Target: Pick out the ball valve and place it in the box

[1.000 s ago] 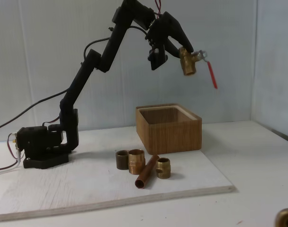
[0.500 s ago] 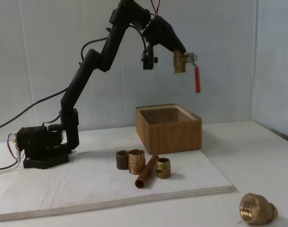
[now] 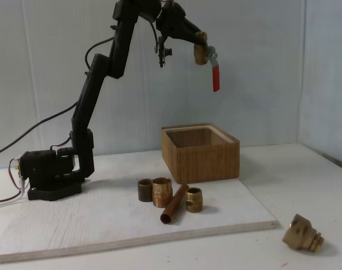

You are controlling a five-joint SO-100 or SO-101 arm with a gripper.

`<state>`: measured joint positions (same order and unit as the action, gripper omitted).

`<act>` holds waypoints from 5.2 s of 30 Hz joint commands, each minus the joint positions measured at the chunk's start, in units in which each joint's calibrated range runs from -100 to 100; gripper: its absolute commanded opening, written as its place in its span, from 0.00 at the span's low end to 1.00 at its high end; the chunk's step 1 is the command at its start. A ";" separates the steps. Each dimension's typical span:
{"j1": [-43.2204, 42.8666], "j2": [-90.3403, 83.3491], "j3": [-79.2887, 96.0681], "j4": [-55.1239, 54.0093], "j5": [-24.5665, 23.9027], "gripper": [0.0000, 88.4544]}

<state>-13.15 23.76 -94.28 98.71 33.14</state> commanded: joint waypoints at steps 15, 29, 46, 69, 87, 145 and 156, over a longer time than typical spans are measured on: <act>3.04 -5.32 -3.82 0.69 -21.50 0.03; 6.44 -9.56 -3.64 0.86 -26.98 0.04; 5.85 -31.52 40.13 0.60 -30.97 0.04; 7.18 -39.74 84.98 -16.19 -30.71 0.04; 3.78 -39.83 99.06 -27.64 -30.97 0.04; -1.98 -39.57 129.30 -56.39 -30.97 0.04; 1.57 -39.57 130.56 -56.39 -30.61 0.04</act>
<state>-12.78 -14.27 36.18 42.05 1.89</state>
